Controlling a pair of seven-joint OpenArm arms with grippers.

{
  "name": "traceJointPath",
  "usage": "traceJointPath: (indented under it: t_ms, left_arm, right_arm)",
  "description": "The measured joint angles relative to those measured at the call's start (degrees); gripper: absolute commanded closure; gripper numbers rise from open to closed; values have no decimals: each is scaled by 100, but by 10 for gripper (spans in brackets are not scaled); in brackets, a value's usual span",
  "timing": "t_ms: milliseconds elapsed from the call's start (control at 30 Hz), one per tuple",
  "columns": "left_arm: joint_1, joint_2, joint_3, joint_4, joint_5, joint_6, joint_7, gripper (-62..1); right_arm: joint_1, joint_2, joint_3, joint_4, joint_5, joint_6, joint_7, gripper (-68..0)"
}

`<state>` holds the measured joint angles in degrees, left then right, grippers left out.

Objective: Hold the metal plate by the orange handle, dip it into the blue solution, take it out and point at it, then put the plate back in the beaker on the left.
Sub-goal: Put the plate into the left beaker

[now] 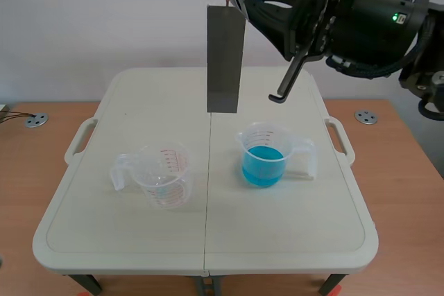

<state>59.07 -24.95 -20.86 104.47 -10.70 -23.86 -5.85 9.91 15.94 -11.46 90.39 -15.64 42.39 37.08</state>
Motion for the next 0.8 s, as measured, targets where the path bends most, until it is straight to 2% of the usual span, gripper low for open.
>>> traceJointPath:
  t_ms: [233, 800]
  left_arm:
    - [122, 350, 0, -2, 382, 2, 42, -16]
    - [173, 363, 0, -2, 426, 2, 39, -16]
  right_arm:
    - [229, -402, -439, 0, 4, 0, -367, -13]
    - [291, -905, -1390, 0, -4, -57, -1036, -13]
